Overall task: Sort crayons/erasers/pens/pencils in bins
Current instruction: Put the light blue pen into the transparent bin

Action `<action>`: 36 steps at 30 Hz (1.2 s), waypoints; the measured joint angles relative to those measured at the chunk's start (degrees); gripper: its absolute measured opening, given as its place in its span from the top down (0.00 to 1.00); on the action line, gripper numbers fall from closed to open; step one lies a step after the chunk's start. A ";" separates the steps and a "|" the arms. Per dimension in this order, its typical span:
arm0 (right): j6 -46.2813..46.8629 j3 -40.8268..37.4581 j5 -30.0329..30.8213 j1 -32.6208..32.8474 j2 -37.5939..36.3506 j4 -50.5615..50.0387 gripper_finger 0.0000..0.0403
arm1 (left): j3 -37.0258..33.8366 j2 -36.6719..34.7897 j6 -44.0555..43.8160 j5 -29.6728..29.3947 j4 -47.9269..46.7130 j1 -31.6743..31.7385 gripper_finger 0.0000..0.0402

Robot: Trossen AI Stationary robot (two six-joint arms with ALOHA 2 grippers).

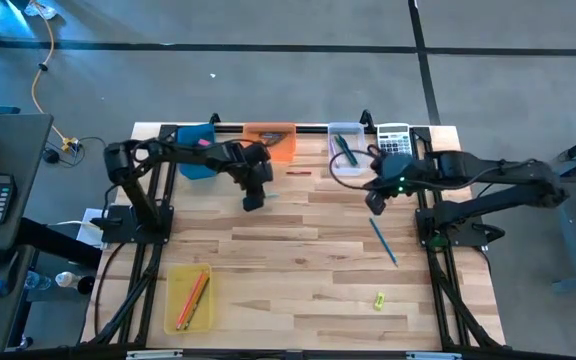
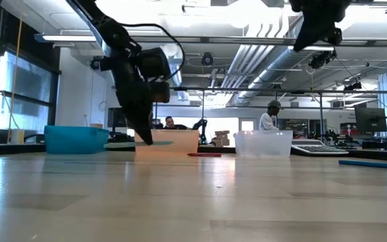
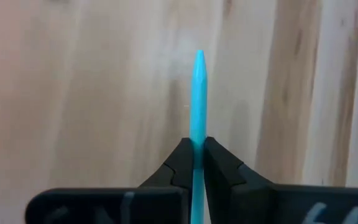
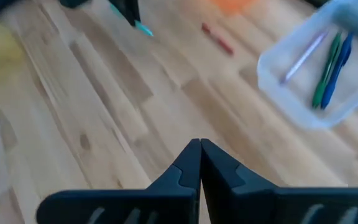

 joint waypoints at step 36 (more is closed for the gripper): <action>-43.66 0.04 -17.21 -5.72 28.03 37.68 0.62 | 0.21 -4.02 -29.45 17.21 19.80 -6.46 1.00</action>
